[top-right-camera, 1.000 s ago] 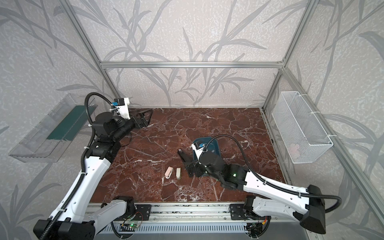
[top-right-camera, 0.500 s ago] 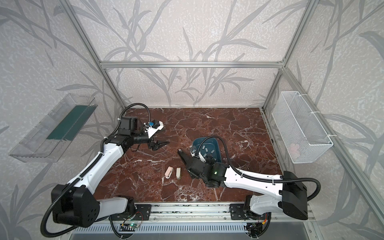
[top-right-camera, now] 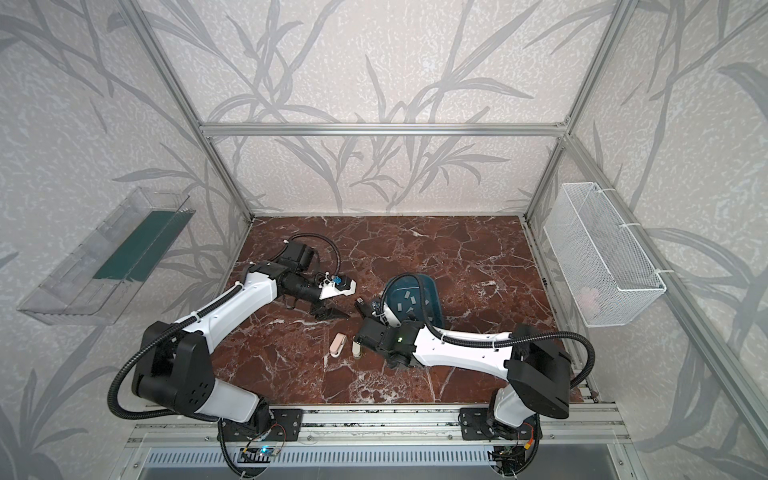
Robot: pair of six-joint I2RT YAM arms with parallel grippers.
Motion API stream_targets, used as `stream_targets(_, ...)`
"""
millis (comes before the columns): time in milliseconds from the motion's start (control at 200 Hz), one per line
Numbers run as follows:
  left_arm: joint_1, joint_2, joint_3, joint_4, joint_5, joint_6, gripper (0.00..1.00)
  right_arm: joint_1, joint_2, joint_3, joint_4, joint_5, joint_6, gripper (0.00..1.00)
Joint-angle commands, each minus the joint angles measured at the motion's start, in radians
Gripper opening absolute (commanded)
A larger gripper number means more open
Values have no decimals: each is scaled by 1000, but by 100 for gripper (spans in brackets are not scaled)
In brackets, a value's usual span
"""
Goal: Load the staples into the stapler
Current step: 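Move the left gripper toward the black stapler while the right reaches over the tub, then grasp the black stapler's rear end with the left gripper while the right draws back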
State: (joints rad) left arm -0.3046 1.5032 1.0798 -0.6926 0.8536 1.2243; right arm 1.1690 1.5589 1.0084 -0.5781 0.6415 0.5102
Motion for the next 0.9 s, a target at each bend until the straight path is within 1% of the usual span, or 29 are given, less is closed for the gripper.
stream_targets(0,-25,16,26,-62,-29,107,73,-15,23,21,-61,56,33,84)
stream_targets(120,-43,27,34,-65,-26,128,73,-39,27,7,-61,63,44,81)
stream_targets(290,-76,49,55,-66,-12,154,72,-71,-1,-30,-39,48,42,80)
stream_targets(460,-133,91,87,-88,-59,205,73,-110,-40,-61,-37,41,47,79)
stream_targets(575,-174,131,116,-105,-82,235,73,-112,-84,-69,-28,37,33,78)
stream_targets(635,-192,152,131,-116,-88,251,72,-111,-132,-69,-27,34,31,78)
stream_targets(725,-210,178,148,-121,-67,253,71,-112,-212,-85,-20,33,31,79)
stream_targets(795,-225,190,156,-125,-63,256,69,-118,-288,-105,-12,33,31,79)
stream_targets(885,-247,202,152,-126,-89,266,67,-137,-395,-145,4,7,33,80)
stream_targets(895,-248,202,151,-126,-92,268,67,-163,-410,-153,6,0,33,80)
